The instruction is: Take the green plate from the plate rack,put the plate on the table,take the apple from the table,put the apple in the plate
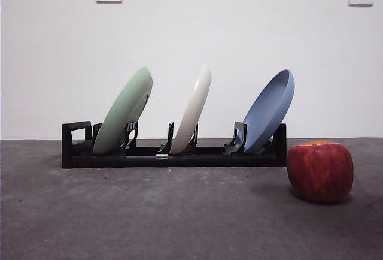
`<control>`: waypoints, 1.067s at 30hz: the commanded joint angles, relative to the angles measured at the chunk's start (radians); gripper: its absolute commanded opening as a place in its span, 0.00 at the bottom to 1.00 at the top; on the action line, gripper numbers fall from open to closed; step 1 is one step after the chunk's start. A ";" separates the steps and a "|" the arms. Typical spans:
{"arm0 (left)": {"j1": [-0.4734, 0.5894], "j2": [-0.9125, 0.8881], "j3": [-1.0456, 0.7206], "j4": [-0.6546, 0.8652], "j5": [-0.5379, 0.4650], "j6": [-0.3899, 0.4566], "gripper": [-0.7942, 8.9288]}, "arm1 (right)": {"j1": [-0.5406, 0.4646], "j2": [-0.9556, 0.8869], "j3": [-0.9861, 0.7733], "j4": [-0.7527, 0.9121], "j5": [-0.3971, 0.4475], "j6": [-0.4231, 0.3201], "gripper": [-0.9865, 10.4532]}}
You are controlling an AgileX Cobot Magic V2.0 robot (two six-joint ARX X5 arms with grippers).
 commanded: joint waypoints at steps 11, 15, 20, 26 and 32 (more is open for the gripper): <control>0.003 0.004 0.029 0.093 0.058 -0.094 0.08 | 0.000 -0.001 0.010 0.030 -0.058 0.541 0.08; 0.003 0.048 0.135 0.046 0.142 -0.097 0.08 | 0.000 0.031 0.108 0.030 -0.143 0.529 0.08; 0.003 0.169 0.312 -0.037 0.171 -0.096 0.08 | 0.000 0.150 0.290 0.029 -0.237 0.420 0.08; 0.003 0.377 0.550 -0.085 0.346 -0.092 0.08 | 0.000 0.381 0.564 -0.016 -0.430 0.377 0.08; 0.003 0.605 0.811 -0.180 0.578 -0.092 0.08 | 0.001 0.626 0.863 -0.139 -0.623 0.351 0.08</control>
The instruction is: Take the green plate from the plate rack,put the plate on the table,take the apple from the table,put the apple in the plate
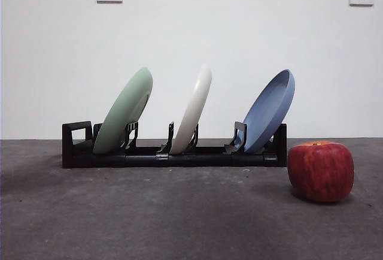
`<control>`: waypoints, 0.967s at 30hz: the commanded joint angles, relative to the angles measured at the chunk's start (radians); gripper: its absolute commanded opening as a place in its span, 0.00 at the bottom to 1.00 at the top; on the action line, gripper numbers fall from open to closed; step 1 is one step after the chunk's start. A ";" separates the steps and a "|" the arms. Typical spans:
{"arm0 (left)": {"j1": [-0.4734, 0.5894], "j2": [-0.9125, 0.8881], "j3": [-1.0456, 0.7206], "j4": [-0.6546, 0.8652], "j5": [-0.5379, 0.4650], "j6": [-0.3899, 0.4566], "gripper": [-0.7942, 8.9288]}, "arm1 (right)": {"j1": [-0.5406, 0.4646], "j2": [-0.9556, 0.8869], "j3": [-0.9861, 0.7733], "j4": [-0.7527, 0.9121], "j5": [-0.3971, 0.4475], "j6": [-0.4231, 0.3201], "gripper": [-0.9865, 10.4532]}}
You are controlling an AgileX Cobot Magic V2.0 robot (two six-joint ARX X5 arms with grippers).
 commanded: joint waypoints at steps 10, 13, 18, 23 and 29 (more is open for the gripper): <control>-0.023 0.410 0.512 -0.338 0.196 0.145 0.08 | 0.046 0.450 0.555 -0.455 -0.163 -0.144 0.09; -0.045 0.494 0.610 -0.397 0.189 0.182 0.10 | 0.097 0.555 0.659 -0.589 -0.109 -0.210 0.10; -0.090 0.587 0.711 -0.444 0.115 0.183 0.53 | 0.192 0.690 0.771 -0.724 0.049 -0.243 0.39; -0.148 0.650 0.756 -0.457 0.023 0.208 0.55 | 0.257 0.773 0.823 -0.748 0.193 -0.243 0.61; -0.206 0.757 0.802 -0.459 -0.177 0.208 0.55 | 0.315 0.824 0.850 -0.732 0.214 -0.243 0.61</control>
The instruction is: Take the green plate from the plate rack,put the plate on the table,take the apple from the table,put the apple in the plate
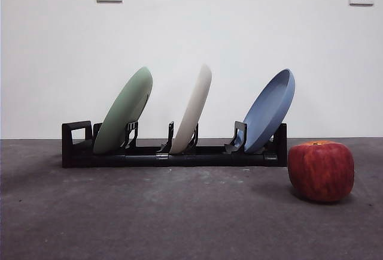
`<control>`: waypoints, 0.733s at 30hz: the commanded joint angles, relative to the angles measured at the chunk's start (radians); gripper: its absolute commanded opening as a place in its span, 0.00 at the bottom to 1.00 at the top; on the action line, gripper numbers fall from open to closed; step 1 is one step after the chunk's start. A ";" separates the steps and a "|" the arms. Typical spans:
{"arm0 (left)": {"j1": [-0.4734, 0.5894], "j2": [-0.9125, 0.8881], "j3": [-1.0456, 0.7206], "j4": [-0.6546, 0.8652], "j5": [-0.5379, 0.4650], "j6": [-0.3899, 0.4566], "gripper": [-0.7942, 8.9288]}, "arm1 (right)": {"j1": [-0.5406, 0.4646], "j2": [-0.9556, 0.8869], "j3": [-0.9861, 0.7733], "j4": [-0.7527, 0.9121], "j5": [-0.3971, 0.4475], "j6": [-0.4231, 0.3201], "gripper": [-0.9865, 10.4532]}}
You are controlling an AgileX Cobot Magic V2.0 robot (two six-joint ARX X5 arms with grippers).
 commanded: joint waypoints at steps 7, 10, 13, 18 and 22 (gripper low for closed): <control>-0.039 0.268 0.237 -0.095 -0.140 0.041 0.55 | 0.032 0.025 0.009 0.049 0.023 -0.006 0.61; -0.048 0.405 0.385 -0.158 -0.155 0.042 0.55 | 0.032 0.025 0.009 0.052 0.044 -0.006 0.61; -0.060 0.532 0.507 -0.204 -0.174 0.041 0.53 | 0.032 0.025 0.009 0.052 0.045 -0.006 0.61; -0.091 0.640 0.537 -0.206 -0.218 0.041 0.53 | 0.032 0.025 0.009 0.053 0.045 -0.006 0.61; -0.111 0.691 0.537 -0.201 -0.255 0.041 0.53 | 0.032 0.025 0.009 0.052 0.045 -0.006 0.61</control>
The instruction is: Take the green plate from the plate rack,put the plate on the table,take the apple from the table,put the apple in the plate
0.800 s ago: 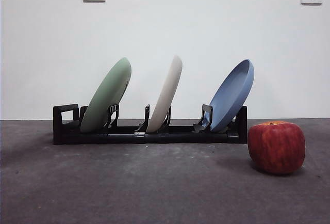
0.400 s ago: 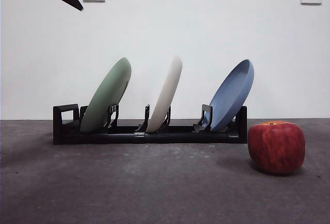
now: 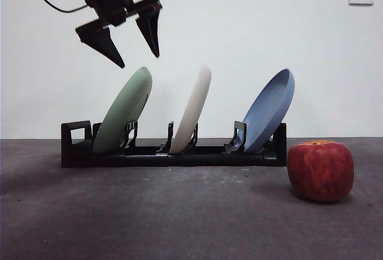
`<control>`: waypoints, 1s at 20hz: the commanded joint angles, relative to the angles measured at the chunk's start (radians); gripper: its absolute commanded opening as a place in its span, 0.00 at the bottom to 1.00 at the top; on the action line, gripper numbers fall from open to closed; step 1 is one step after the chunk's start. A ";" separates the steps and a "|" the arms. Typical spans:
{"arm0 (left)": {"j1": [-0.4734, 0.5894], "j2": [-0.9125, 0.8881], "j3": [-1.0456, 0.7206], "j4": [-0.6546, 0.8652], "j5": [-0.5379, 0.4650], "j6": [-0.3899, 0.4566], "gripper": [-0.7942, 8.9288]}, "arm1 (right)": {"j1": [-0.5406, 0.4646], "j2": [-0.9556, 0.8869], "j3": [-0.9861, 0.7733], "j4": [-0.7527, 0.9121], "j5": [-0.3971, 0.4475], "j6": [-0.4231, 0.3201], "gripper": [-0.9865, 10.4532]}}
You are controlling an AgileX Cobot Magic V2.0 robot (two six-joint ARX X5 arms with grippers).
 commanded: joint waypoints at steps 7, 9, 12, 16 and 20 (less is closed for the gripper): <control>-0.009 0.042 0.002 0.038 -0.005 0.011 0.44 | 0.002 0.006 0.004 0.004 0.000 -0.003 0.61; -0.008 0.042 0.002 0.029 -0.005 0.012 0.26 | 0.002 0.006 0.004 0.004 0.000 -0.003 0.61; -0.008 0.044 0.002 0.016 -0.005 0.013 0.08 | 0.002 0.006 0.004 0.004 0.000 -0.003 0.61; -0.008 0.045 0.002 0.002 -0.006 0.020 0.07 | 0.002 0.006 0.004 0.003 0.000 -0.002 0.61; -0.008 0.045 0.002 -0.005 -0.002 0.020 0.07 | 0.002 0.006 0.004 0.003 0.000 0.010 0.61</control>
